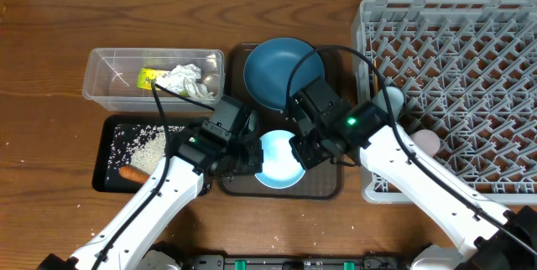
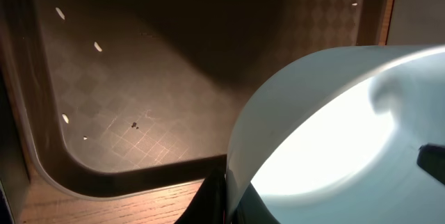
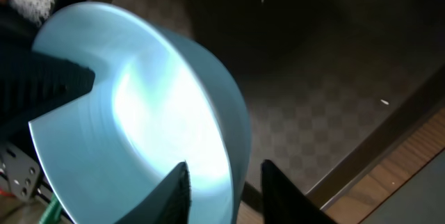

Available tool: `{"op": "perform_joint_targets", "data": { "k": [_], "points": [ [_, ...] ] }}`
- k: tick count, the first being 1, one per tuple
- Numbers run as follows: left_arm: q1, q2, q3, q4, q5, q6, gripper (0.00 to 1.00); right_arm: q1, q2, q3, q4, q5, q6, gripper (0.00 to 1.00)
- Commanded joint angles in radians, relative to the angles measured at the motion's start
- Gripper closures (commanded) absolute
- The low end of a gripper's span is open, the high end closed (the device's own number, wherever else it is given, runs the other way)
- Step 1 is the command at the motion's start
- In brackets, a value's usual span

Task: Sort waste into correct bins and load items into the dishwasher rack
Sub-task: 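Lift the light-blue bowl and grasp its rim with the right gripper, then release the bowl from the left gripper and carry it right to the rack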

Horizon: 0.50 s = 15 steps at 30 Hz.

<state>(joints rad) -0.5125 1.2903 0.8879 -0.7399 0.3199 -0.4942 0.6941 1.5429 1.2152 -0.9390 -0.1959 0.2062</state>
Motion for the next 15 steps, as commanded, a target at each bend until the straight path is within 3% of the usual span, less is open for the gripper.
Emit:
{"op": "perform_joint_targets", "data": {
  "k": [1,6,11,15],
  "points": [
    [-0.002,-0.006,0.026,-0.003,0.012,0.007,0.93,0.006,-0.002,-0.003,0.006,0.012,0.026,0.77],
    [-0.002,-0.006,0.026,-0.003,0.013,0.006,0.94,0.006,-0.002,-0.003,0.004,0.012,0.026,0.99],
    [-0.002,-0.006,0.026,-0.003,0.013,0.007,0.92,0.004,-0.002,-0.003,0.01,0.013,0.025,0.99],
    [-0.001,-0.007,0.026,0.02,0.013,0.007,0.71,-0.009,-0.002,-0.003,0.051,0.063,0.025,0.99]
  ]
}}
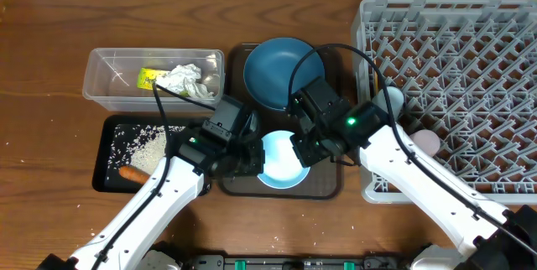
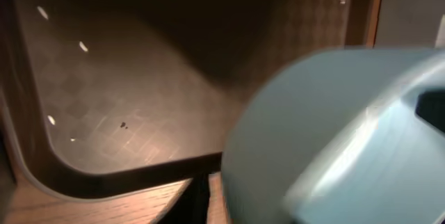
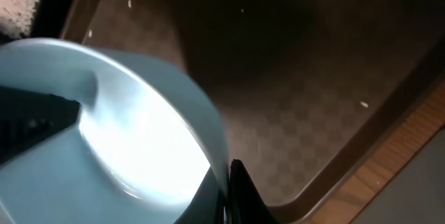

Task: Sort waste into correct bins and load items into the dishwasher rack
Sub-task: 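Release the bowl from the left gripper and carry it right to the rack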

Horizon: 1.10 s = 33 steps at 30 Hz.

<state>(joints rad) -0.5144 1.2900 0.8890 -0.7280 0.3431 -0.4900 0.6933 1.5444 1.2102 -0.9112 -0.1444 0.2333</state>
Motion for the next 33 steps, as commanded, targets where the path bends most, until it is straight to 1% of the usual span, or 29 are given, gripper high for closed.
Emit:
{"op": "perform_joint_targets", "data": {
  "k": [1,3,5,6,8,12,13,14,15,19,23,25,26,30,33],
  "points": [
    [0.0,-0.008,0.025,0.017,-0.011,0.003,0.66,-0.013,-0.003,0.002,0.041,0.042,-0.002,0.99],
    [0.001,-0.012,0.025,0.039,-0.011,0.002,0.6,-0.026,-0.003,0.002,0.084,0.142,-0.003,0.99],
    [0.0,-0.02,0.025,0.055,-0.011,0.002,0.57,-0.038,-0.003,0.002,0.125,0.272,-0.013,0.99],
    [0.0,-0.023,0.025,0.061,-0.011,0.002,0.54,-0.043,-0.003,0.002,0.147,0.342,-0.027,0.99],
    [0.0,-0.024,0.025,0.069,-0.011,0.002,0.51,-0.054,-0.003,0.002,0.197,0.472,-0.06,0.99],
    [0.0,-0.024,0.025,0.072,-0.011,0.002,0.43,-0.08,-0.003,0.002,0.336,0.715,-0.105,0.99],
    [0.0,-0.024,0.025,0.071,-0.011,0.002,0.39,-0.088,-0.003,0.002,0.368,0.752,-0.117,0.99],
    [0.0,-0.024,0.025,0.071,-0.011,0.002,0.29,-0.1,-0.003,0.002,0.409,0.79,-0.144,0.99],
    [0.0,-0.024,0.025,0.071,-0.011,0.002,0.21,-0.11,-0.003,0.002,0.439,0.814,-0.167,0.99],
    [0.0,-0.024,0.025,0.071,-0.011,0.002,0.14,-0.167,-0.003,0.002,0.552,0.863,-0.27,0.99],
    [0.0,-0.024,0.025,0.071,-0.011,0.002,0.11,-0.246,-0.003,0.002,0.637,0.863,-0.375,0.99],
    [0.0,-0.024,0.025,0.071,-0.011,0.002,0.1,-0.295,-0.003,0.002,0.682,0.863,-0.404,0.99],
    [0.0,-0.024,0.025,0.071,-0.011,0.002,0.08,-0.317,-0.003,0.002,0.7,0.863,-0.417,0.99],
    [0.0,-0.024,0.025,0.071,-0.011,0.002,0.07,-0.451,0.015,0.002,0.798,0.863,-0.499,0.99],
    [0.0,-0.024,0.025,0.071,-0.011,0.002,0.06,-0.552,0.057,0.002,0.863,0.863,-0.607,0.99]
  ]
}}
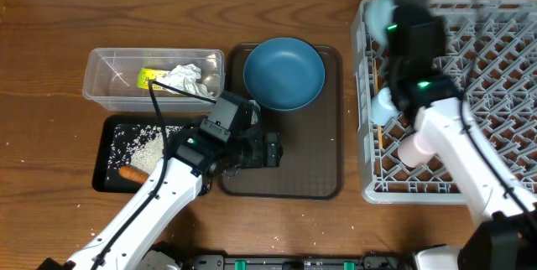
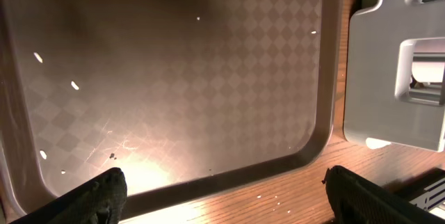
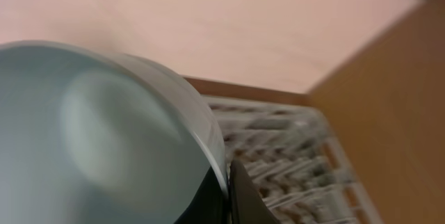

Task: Sort waste into correct bins and load items into the dishwasher rack
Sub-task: 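Release the bowl from the left gripper and carry it right to the rack, then set the light-blue bowl in the rack's upper area and open right gripper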

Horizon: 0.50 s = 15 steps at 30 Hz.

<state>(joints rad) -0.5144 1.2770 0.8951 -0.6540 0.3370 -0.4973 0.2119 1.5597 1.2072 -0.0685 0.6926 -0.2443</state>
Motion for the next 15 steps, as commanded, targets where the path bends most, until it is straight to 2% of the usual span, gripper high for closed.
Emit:
{"op": "perform_joint_targets", "data": {
  "k": [1,6,9,15],
  "points": [
    [0.0,-0.011,0.019,-0.003,-0.005,0.009,0.06,-0.106,0.061,0.005,0.041,0.026,-0.182,0.99],
    [0.0,-0.011,0.019,-0.003,-0.005,0.009,0.05,-0.246,0.168,0.005,0.192,0.084,-0.422,0.99],
    [0.0,-0.011,0.019,-0.003,-0.005,0.009,0.05,-0.292,0.214,0.005,0.279,0.116,-0.439,0.99],
    [0.0,-0.011,0.019,-0.003,-0.006,0.009,0.05,-0.31,0.255,0.005,0.338,0.082,-0.496,0.99]
  ]
}}
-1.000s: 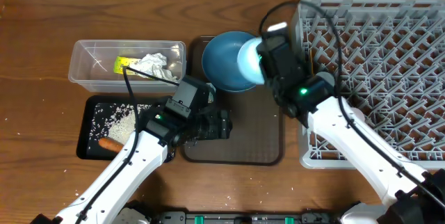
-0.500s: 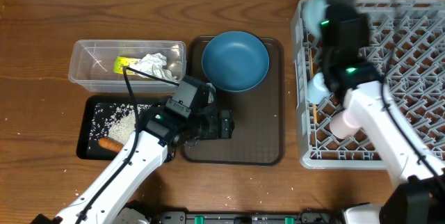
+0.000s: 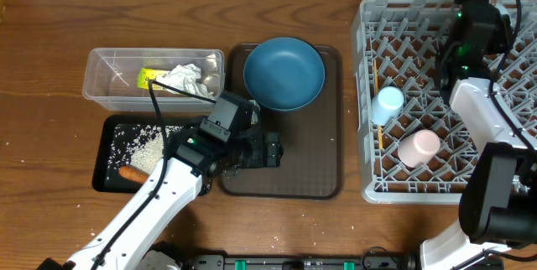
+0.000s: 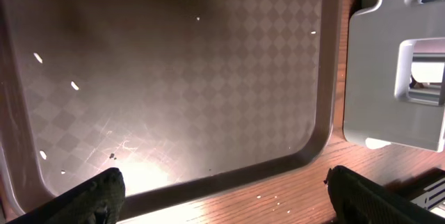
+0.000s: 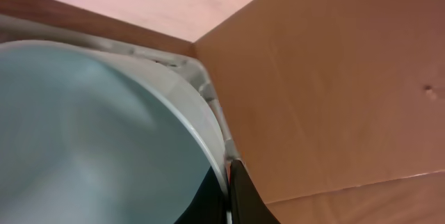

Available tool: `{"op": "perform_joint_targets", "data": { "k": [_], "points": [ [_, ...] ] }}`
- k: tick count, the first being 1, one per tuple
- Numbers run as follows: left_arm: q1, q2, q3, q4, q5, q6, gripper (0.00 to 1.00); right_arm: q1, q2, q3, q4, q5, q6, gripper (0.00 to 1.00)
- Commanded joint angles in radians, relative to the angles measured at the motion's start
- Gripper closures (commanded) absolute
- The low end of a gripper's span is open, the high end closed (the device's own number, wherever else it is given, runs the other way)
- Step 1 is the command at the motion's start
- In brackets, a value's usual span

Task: Sort waste into correct bins and load items into the dishwasher rack
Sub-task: 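Set the light-blue bowl in the rack's upper area and open right gripper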

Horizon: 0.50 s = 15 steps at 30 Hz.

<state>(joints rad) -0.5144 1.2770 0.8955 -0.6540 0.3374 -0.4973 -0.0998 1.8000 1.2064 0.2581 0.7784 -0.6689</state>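
Observation:
My right gripper (image 3: 478, 2) is at the back right of the grey dishwasher rack (image 3: 445, 77). It is shut on the rim of a light blue bowl (image 5: 104, 133), fingers pinched together (image 5: 228, 182); the rack's corner (image 5: 203, 78) shows just behind the bowl. A dark blue bowl (image 3: 284, 73) sits at the back of the brown tray (image 3: 323, 178). My left gripper (image 3: 270, 149) hangs open over the tray's front edge (image 4: 226, 196), holding nothing.
A light blue cup (image 3: 388, 102) and a pink cup (image 3: 418, 147) lie in the rack's left part. A clear bin (image 3: 155, 77) holds crumpled waste. A black tray (image 3: 138, 148) holds rice and a carrot. A brown board (image 5: 334, 78) stands beside the rack.
My right gripper, still shut on the light blue bowl, was at the rack's back left corner and is now at its back right. The left arm has not moved.
The light blue bowl was on the brown tray in my left gripper, with my right fingers open astride its rim. Then the right gripper was shut on the rim. Later the left gripper was open, the bowl at the rack's back left, now back right.

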Motion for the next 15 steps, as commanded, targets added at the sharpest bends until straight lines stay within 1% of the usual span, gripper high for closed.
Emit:
{"op": "perform_joint_targets", "data": {
  "k": [1,8,10,15],
  "points": [
    [0.0,-0.011,0.018,-0.003,-0.006,0.009,0.05,0.002,0.02,0.006,0.011,-0.008,-0.074,0.99],
    [0.0,-0.011,0.018,-0.003,-0.006,0.009,0.05,0.002,0.067,0.006,0.006,-0.008,-0.074,0.99],
    [0.0,-0.011,0.018,-0.003,-0.006,0.009,0.05,0.005,0.08,0.006,-0.003,-0.016,-0.096,0.99],
    [0.0,-0.011,0.018,-0.003,-0.006,0.009,0.04,0.033,0.097,0.006,-0.065,-0.031,-0.118,0.99]
  ]
}}
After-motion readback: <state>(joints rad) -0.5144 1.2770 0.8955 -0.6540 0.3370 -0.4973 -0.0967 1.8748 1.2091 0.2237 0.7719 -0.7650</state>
